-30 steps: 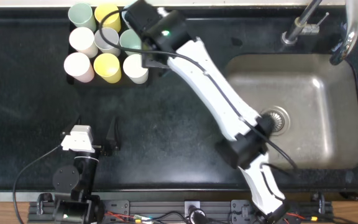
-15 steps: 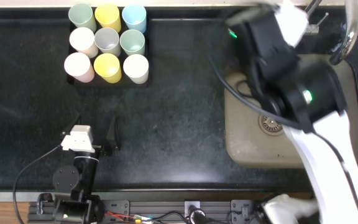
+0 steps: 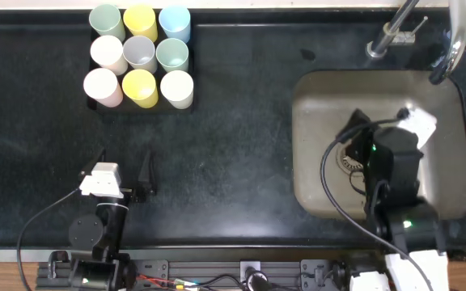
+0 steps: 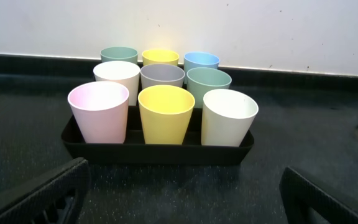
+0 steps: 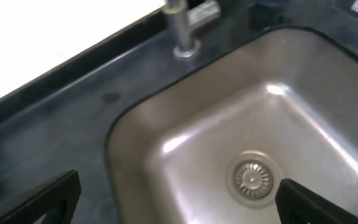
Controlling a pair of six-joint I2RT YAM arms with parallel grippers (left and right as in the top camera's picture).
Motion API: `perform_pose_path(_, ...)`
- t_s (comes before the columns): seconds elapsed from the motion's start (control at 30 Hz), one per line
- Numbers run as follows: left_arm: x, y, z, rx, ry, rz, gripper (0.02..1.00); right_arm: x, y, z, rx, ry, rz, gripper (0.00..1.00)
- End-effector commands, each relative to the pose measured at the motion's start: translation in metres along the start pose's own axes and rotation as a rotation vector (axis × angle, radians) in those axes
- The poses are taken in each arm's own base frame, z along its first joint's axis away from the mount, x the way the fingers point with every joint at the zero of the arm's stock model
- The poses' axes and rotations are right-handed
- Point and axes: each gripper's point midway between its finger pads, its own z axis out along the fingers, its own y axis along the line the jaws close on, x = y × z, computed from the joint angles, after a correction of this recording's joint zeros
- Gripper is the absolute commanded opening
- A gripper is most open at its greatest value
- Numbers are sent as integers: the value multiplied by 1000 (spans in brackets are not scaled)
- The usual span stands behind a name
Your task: Store Cups
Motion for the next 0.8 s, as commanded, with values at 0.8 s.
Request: perform_pose_path(0.8,-1,1,0,-4,-5,18,1000,34,-54,-23,20,-97,35,998)
